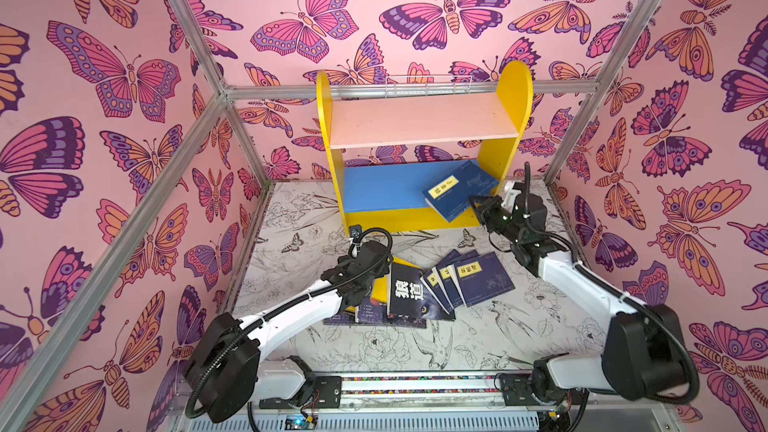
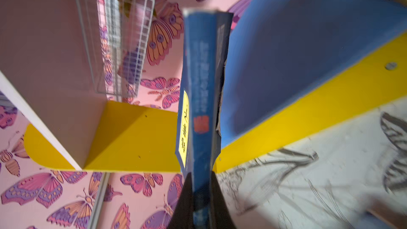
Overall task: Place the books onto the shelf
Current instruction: 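Carry the dark blue book onto the blue shelf with the right gripper and release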
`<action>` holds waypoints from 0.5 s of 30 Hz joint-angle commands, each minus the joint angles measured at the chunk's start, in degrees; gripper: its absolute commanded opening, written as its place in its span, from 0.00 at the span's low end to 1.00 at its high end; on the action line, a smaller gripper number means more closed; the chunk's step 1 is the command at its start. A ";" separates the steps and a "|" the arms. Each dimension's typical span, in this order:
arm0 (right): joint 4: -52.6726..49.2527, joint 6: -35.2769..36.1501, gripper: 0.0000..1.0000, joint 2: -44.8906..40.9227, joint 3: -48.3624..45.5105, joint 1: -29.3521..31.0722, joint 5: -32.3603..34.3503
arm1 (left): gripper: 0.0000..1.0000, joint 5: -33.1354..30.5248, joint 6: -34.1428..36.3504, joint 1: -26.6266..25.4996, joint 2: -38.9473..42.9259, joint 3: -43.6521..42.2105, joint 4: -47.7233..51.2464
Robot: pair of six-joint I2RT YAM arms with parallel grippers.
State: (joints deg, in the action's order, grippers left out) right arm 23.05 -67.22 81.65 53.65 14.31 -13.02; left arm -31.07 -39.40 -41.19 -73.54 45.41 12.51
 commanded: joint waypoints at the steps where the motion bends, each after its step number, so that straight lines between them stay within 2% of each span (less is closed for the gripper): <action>1: 15.01 -4.03 0.00 4.66 4.04 0.38 9.11 | 0.89 -1.65 -0.85 -0.56 3.30 0.07 -0.26; 8: 21.81 -12.17 0.00 18.57 8.03 2.85 21.84 | 0.90 -1.39 0.11 -1.01 5.28 -1.09 -0.21; 12: 18.84 -15.22 0.01 22.54 11.03 4.39 25.69 | 0.90 -1.48 0.11 -1.17 6.75 -1.83 -0.06; 15: 12.27 -15.84 0.17 21.91 12.24 5.43 27.73 | 0.90 -1.96 0.18 -1.18 7.85 -2.22 0.03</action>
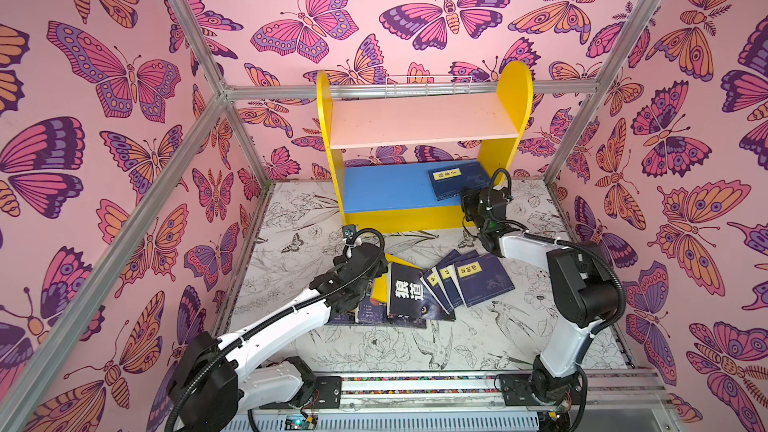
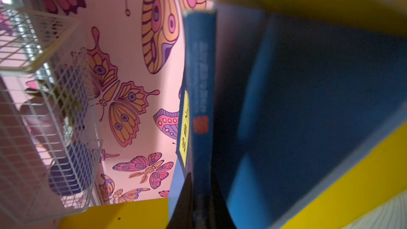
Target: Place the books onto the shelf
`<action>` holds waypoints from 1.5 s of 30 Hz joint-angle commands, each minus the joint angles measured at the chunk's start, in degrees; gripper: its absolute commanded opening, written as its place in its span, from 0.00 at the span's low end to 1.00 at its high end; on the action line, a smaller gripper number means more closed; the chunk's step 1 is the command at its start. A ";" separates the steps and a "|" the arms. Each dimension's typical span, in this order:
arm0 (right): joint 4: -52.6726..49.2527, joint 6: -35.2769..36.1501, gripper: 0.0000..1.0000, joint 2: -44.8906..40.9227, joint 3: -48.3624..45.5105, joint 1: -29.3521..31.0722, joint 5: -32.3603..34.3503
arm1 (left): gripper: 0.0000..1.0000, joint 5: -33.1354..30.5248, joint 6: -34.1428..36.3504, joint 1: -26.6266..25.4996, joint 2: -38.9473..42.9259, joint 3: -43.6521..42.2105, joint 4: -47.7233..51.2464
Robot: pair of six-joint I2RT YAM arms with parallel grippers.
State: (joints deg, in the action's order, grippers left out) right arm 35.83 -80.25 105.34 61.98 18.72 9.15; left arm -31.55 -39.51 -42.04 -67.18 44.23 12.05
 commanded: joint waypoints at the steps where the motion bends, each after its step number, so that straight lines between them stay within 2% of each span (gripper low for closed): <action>1: -4.02 -2.89 0.24 -2.63 4.29 1.30 6.08 | 0.90 -1.65 0.26 -0.32 1.82 -1.15 0.62; 4: -15.64 -1.53 0.39 -5.21 6.00 1.56 6.54 | 0.89 -1.98 0.09 -0.32 2.49 -1.63 0.73; 7: -27.99 0.44 0.47 -6.76 8.50 1.56 6.30 | 0.88 -1.88 -0.13 -0.32 2.20 -1.64 0.76; 9: -32.70 1.05 0.50 -6.66 9.39 1.16 5.35 | 0.88 -1.56 -0.39 -0.32 1.49 -1.42 0.71; 18: -28.59 2.11 0.49 -7.69 2.77 -1.73 -6.40 | 0.89 1.30 0.66 -0.41 -1.78 0.04 0.55; 21: -30.26 4.64 0.49 -12.34 -2.03 -2.71 -7.19 | 0.88 3.49 3.38 -1.14 -3.33 1.55 -0.05; 24: -36.36 5.96 0.49 -20.39 -8.73 -4.80 -7.71 | 0.89 4.62 7.76 -2.96 -5.15 3.81 -1.38; 27: -47.63 5.27 0.50 -29.52 -16.07 -6.01 -5.27 | 0.89 7.36 11.85 -3.90 -10.76 7.38 -3.12; 30: -57.29 5.14 0.51 -39.02 -23.26 -6.77 -4.21 | 0.89 13.88 15.24 -4.16 -16.56 12.43 -4.74; 33: -63.21 3.65 0.53 -48.62 -30.08 -7.44 -5.90 | 0.90 22.33 18.46 -4.92 -24.18 20.05 -5.03; 36: -65.85 2.01 0.53 -54.96 -35.62 -8.47 -10.38 | 0.89 29.53 21.83 -6.65 -32.26 27.19 -4.81; 40: -64.36 -1.45 0.52 -57.52 -42.14 -9.15 -15.84 | 0.89 36.54 23.51 -8.63 -40.98 36.06 -3.20; 45: -52.34 -4.17 0.51 -52.84 -48.29 -12.02 -23.16 | 0.89 36.50 24.35 -9.88 -49.01 42.48 -0.74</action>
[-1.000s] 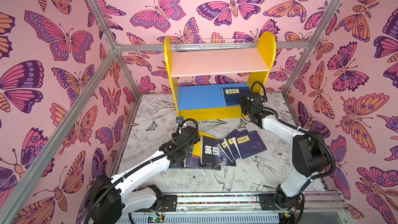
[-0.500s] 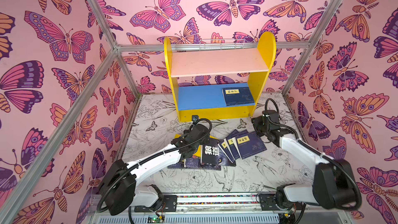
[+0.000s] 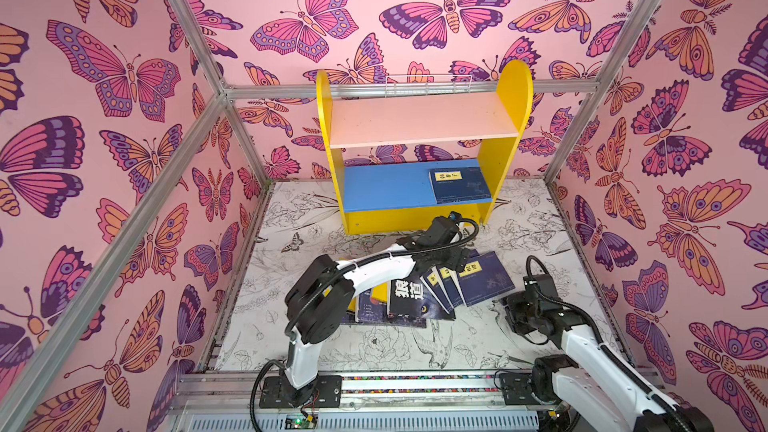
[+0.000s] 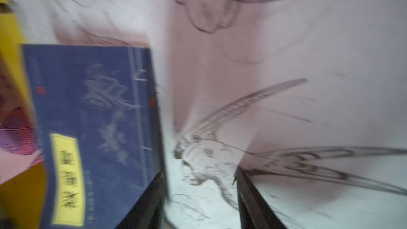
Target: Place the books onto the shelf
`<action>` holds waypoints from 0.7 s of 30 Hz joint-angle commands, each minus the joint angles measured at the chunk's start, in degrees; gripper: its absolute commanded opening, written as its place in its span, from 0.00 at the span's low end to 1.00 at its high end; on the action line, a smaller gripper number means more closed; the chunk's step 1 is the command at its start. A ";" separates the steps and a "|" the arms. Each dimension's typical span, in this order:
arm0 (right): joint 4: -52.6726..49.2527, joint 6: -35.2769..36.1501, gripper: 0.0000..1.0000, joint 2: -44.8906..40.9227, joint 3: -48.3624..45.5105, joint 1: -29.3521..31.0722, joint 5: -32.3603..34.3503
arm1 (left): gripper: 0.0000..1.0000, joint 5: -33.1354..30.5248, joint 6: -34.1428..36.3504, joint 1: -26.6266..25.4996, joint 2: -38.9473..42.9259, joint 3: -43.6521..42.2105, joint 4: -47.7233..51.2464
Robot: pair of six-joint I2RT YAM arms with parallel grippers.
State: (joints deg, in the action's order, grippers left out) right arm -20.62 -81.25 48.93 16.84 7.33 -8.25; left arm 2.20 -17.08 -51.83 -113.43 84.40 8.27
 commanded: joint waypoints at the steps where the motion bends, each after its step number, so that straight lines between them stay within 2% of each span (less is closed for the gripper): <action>1: 5.79 -3.04 0.51 5.28 -3.37 -0.65 -6.80 | 0.88 2.28 1.62 -0.15 -4.06 2.82 3.63; 4: 10.23 -2.52 0.51 9.34 -3.39 -1.21 -9.18 | 0.84 -0.27 0.78 -0.11 -6.34 3.47 5.43; 11: 15.29 -0.30 0.46 14.07 -1.66 -2.32 -13.43 | 0.66 -3.91 -0.19 -0.06 -8.69 3.44 8.68; 14: 19.15 0.86 0.40 14.00 -1.16 -2.32 -14.67 | 0.63 -2.63 -0.41 -0.11 -9.92 4.17 10.06; 19: 22.38 1.86 0.20 11.47 -1.02 -2.32 -15.25 | 0.63 -1.80 -0.54 -0.16 -10.97 4.37 11.07; 21: 22.12 2.40 0.15 9.46 -0.85 -2.23 -14.80 | 0.63 -1.67 -0.41 -0.11 -11.08 4.37 11.22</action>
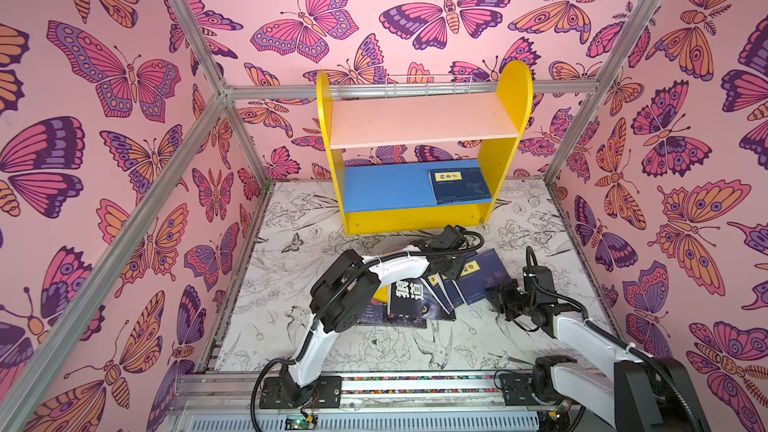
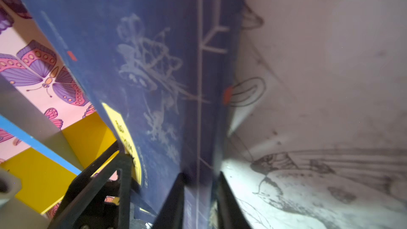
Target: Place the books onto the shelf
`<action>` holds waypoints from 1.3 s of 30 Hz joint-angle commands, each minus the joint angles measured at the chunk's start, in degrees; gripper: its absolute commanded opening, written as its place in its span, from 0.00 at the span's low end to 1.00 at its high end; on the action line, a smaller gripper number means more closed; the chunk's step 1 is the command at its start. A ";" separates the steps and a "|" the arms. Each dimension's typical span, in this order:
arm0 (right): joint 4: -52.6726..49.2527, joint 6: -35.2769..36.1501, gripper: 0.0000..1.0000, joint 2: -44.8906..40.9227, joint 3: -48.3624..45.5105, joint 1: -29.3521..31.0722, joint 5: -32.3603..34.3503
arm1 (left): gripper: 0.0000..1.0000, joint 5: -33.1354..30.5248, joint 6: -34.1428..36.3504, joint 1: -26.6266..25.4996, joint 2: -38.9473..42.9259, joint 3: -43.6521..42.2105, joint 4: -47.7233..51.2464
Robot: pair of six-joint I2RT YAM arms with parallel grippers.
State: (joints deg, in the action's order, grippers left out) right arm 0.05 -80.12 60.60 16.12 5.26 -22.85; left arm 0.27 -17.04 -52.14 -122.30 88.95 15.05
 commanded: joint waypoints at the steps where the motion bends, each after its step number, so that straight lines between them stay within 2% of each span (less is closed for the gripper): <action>1: 1.11 1.72 0.13 -3.38 0.01 -0.17 0.12 | 0.63 0.32 -0.40 0.19 -2.25 -0.21 4.44; 4: -0.24 3.37 0.09 -6.40 0.63 -0.18 1.55 | 0.63 0.82 -0.19 0.14 -2.58 0.08 4.44; 9: -0.54 5.77 0.11 -8.43 1.35 -0.11 3.13 | 0.63 2.58 -0.34 0.15 -3.03 0.78 4.38; 13: 1.96 6.46 0.17 -6.97 1.36 0.06 3.43 | 0.62 3.50 -0.32 0.17 -3.04 0.88 4.38; 18: 6.36 6.38 0.17 -3.90 1.42 1.07 2.97 | 0.62 3.51 -0.22 0.18 -2.93 0.71 4.36; 25: 7.82 7.22 0.03 -4.83 1.67 1.68 3.55 | 0.61 3.01 -0.10 0.16 -2.61 0.35 4.35; 32: 3.62 10.80 0.00 -9.59 3.02 1.62 5.83 | 0.62 0.83 -0.45 0.20 -1.33 -0.15 3.96; 34: 2.29 12.10 0.00 -10.61 3.62 1.61 6.46 | 0.69 -2.24 -1.14 0.20 0.19 -0.98 3.44; 36: 1.58 13.45 0.00 -11.06 4.24 1.68 6.43 | 0.78 -8.45 -1.74 0.20 2.93 -2.81 1.83; 39: 1.18 15.10 0.00 -11.53 5.51 1.65 5.55 | 0.85 -23.30 -3.07 0.36 9.45 -8.62 -3.04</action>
State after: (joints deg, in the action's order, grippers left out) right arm 0.19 -67.92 50.35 17.78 6.74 -17.98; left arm -7.60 -18.90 -52.12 -118.56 84.68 12.60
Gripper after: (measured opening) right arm 0.082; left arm 0.842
